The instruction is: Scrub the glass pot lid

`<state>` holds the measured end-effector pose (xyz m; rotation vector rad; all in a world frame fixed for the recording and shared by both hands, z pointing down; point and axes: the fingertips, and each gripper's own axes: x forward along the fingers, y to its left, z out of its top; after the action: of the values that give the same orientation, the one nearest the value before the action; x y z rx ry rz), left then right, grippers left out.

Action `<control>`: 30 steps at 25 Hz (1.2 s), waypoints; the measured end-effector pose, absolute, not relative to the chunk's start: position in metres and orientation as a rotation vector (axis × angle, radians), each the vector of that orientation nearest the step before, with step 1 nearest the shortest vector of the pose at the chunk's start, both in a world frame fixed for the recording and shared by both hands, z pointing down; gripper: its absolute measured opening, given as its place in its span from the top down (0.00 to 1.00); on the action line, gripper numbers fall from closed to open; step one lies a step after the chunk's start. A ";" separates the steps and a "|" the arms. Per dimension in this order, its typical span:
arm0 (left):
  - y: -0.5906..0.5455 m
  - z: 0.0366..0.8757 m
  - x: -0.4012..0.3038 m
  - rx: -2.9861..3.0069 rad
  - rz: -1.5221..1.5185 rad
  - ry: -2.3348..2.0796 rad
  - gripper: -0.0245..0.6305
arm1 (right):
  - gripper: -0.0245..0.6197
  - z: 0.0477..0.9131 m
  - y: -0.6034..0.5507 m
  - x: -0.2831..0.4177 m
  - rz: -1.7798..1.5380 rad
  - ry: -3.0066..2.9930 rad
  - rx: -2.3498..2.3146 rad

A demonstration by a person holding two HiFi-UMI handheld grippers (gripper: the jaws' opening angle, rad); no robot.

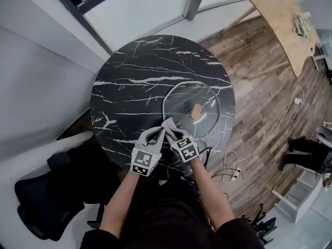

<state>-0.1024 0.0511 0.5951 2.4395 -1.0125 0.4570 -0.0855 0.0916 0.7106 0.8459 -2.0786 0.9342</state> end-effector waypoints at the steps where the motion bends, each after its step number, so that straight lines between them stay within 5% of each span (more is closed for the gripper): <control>1: 0.051 0.594 -0.102 2.435 0.456 -1.020 0.96 | 0.85 0.709 0.093 -0.090 0.979 -2.101 0.818; 9: 0.048 0.571 -0.103 2.407 0.387 -1.093 0.96 | 0.85 0.665 0.068 -0.082 1.187 -2.331 0.791; 18: 0.021 0.524 -0.114 2.406 0.270 -1.383 0.96 | 0.85 0.585 0.030 0.013 0.895 -2.375 1.203; 30: 0.011 0.498 -0.087 2.414 0.173 -1.508 0.96 | 0.85 0.616 0.008 0.129 0.824 -2.056 1.588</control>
<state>-0.0870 0.0114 0.4978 2.4141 -1.5077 0.1732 0.1293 0.0084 0.6163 1.5877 -2.0557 0.8238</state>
